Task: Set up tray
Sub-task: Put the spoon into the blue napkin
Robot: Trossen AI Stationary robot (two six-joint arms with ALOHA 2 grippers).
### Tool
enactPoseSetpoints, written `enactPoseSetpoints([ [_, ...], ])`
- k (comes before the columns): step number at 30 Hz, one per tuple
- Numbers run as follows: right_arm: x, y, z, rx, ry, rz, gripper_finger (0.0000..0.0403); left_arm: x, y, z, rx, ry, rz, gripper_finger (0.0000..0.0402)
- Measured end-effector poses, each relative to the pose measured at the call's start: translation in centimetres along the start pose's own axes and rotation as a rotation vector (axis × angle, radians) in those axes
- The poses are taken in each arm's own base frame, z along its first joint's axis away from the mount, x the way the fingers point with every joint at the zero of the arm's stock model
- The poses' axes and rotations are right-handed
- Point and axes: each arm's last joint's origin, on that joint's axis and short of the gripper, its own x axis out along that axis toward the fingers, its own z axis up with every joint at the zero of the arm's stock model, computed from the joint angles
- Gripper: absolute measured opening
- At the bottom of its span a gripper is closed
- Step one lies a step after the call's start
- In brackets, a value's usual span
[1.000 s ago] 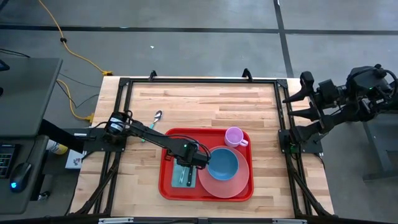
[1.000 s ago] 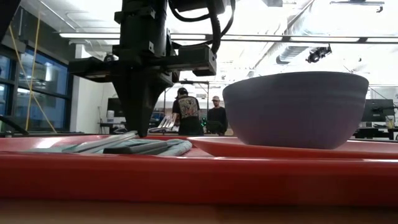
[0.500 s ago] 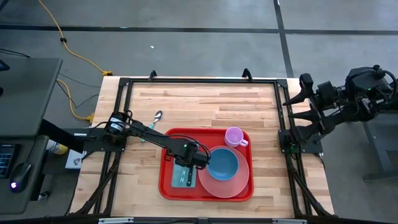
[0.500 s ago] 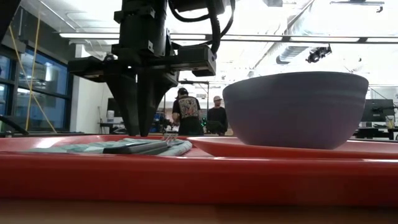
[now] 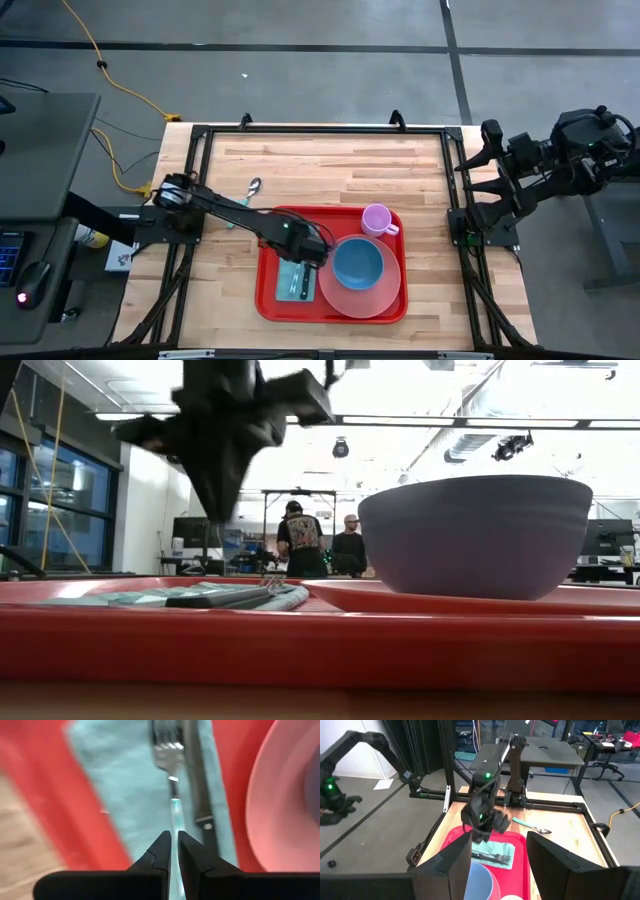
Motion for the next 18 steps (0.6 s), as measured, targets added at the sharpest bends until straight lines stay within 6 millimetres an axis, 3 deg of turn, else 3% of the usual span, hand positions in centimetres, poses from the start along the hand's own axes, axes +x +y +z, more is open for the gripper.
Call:
enactPoseSetpoints([
  [4, 0.0, 0.0, 0.0, 0.001, 0.0, 0.0, 0.017, -2.9, 2.1, 0.2, 0.063, -0.055, 0.07, 0.0073],
  [10, 0.0, 0.0, 0.0, 0.017, 0.0, -0.001, 0.017, -6.0, 6.2, 0.4, 0.142, -0.12, 0.345, 0.0093],
  [15, 0.0, -0.1, 0.0, 0.034, -0.002, -0.027, 0.017, -5.0, 7.8, 1.9, 0.29, -0.051, 0.389, 0.0111],
  [18, 0.0, -0.1, 0.1, 0.068, -0.007, -0.049, 0.017, -3.2, 8.7, 3.1, 0.33, 0.036, 0.413, 0.0137],
])
